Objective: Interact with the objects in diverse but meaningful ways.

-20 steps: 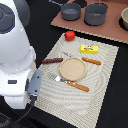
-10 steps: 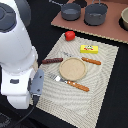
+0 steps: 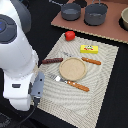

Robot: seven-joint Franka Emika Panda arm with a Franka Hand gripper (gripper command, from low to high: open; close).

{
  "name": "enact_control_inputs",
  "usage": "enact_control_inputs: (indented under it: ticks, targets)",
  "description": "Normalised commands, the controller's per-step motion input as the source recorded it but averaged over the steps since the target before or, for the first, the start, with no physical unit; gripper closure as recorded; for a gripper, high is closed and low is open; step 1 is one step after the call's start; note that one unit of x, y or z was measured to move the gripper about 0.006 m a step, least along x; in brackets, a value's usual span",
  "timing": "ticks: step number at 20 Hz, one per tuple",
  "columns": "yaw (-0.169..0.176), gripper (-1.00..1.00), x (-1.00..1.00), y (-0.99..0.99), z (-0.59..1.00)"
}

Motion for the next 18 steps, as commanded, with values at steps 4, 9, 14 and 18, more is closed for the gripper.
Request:
enact_control_inputs:
  ticks: [4, 9, 14, 18]
  targets:
    - [-0.014, -1.00, -0.02, 0.08, 1.00]
    - [-0.002, -1.00, -0.21, 0.01, 0.96]
    - [0.000, -1.00, -0.26, 0.10, 1.00]
    - [0.023, -1.00, -0.19, 0.48, 0.69]
